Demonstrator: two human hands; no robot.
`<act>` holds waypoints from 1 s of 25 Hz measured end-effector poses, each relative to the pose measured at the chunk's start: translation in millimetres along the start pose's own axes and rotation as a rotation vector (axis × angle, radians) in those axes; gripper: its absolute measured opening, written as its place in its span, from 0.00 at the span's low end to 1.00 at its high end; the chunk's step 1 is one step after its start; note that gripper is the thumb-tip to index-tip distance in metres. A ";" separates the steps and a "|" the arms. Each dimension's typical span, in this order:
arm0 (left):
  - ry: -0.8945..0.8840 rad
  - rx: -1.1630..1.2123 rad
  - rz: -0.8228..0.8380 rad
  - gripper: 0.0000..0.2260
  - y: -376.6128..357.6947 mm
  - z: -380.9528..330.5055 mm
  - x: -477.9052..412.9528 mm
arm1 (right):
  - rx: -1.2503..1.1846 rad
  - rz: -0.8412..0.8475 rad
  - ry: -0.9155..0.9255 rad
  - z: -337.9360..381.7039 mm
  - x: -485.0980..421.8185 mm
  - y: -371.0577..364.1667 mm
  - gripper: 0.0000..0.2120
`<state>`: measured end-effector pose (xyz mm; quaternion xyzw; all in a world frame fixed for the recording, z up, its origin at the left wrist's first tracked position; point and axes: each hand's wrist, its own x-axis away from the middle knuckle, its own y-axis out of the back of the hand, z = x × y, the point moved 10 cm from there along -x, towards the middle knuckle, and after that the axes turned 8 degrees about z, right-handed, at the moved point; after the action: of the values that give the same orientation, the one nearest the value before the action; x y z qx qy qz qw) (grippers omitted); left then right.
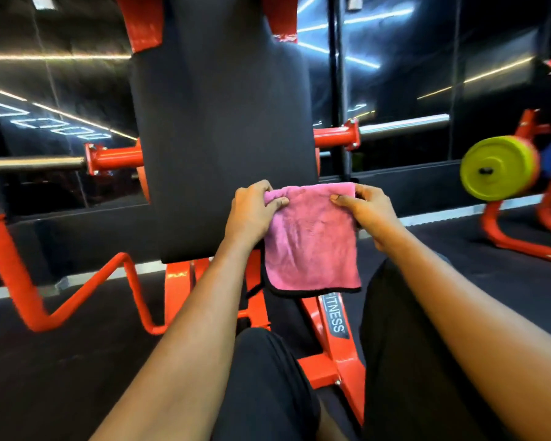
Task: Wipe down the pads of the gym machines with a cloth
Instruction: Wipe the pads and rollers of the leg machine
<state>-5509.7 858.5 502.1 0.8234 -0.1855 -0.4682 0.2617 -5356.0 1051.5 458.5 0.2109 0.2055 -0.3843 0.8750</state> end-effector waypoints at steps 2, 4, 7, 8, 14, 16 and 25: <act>0.035 -0.015 -0.007 0.19 -24.4 -6.5 -10.1 | 0.027 -0.028 -0.036 -6.2 -12.6 28.5 0.06; 0.038 -0.023 0.016 0.21 -60.9 -21.1 -30.8 | 0.062 -0.087 -0.063 -21.9 -29.1 64.0 0.08; -0.010 0.007 0.101 0.22 -144.4 -50.4 -71.4 | 0.106 -0.231 -0.133 -74.1 -56.3 125.1 0.11; -0.029 0.026 0.142 0.22 -182.9 -60.2 -86.9 | 0.103 -0.302 -0.159 -100.5 -64.7 151.2 0.13; -0.179 0.184 0.357 0.20 -459.3 -124.5 -147.2 | 0.230 -0.683 -0.360 -287.1 -73.1 314.1 0.17; -0.231 0.258 0.415 0.20 -559.7 -155.7 -156.1 | 0.278 -0.808 -0.391 -351.0 -66.7 376.7 0.13; -0.433 0.484 0.667 0.21 -766.9 -378.3 -172.6 | 0.333 -1.130 -0.367 -388.9 -9.4 614.2 0.14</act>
<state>-5219.9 1659.9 315.4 0.6395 -0.5943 -0.4628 0.1537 -4972.4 1640.1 271.6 0.1336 0.0687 -0.8454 0.5126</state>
